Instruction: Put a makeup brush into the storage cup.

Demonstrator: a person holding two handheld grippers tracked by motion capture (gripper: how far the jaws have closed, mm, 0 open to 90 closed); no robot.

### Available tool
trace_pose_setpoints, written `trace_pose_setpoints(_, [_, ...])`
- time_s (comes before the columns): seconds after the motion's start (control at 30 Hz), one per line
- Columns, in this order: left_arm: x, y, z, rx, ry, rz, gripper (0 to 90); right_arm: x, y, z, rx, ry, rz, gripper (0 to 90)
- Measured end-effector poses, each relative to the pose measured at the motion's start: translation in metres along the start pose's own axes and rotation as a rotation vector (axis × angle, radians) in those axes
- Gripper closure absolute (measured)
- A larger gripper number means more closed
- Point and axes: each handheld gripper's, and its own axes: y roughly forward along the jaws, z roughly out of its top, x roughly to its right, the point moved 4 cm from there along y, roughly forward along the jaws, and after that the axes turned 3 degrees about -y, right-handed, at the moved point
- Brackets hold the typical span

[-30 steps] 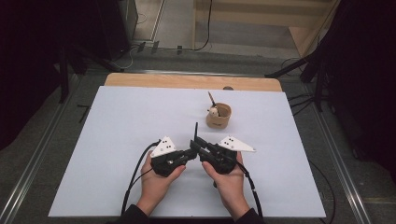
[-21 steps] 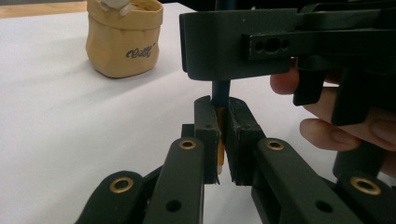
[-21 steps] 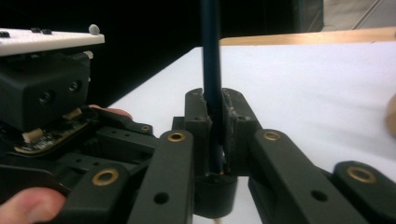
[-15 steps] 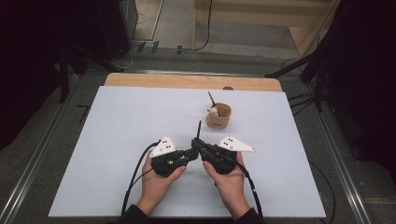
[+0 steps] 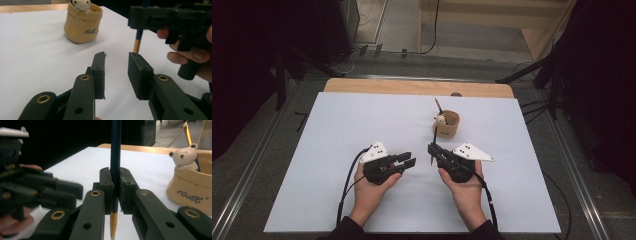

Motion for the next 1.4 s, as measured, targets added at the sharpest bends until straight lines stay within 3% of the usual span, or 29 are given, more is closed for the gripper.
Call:
trace_pose_setpoints(0.23, [-0.009, -0.011, 0.008, 0.005, -0.01, 0.01, 66.1, 0.0, 0.004, -0.003, -0.025, -0.086, -0.003, 84.2])
trace_pose_setpoints(0.63, [-0.006, -0.016, 0.017, -0.047, 0.024, 0.026, 66.6, -0.004, 0.008, -0.008, -0.071, -0.241, -0.036, 84.2])
trace_pose_setpoints(0.93, [-0.009, -0.02, 0.022, -0.067, 0.009, 0.019, 64.8, -0.008, 0.012, -0.012, -0.11, -0.359, -0.054, 84.2])
trace_pose_setpoints(1.0, [-0.01, -0.02, 0.023, -0.077, 0.006, 0.02, 65.2, -0.008, 0.013, -0.012, -0.116, -0.377, -0.056, 84.2])
trace_pose_setpoints(1.1, [-0.008, -0.02, 0.025, -0.101, -0.04, -0.005, 67.4, -0.008, 0.013, -0.013, -0.122, -0.386, -0.056, 84.2])
trace_pose_setpoints(1.4, [0.002, -0.019, 0.03, -0.133, -0.014, -0.018, 66.8, -0.013, 0.017, -0.017, -0.147, -0.45, -0.059, 84.2])
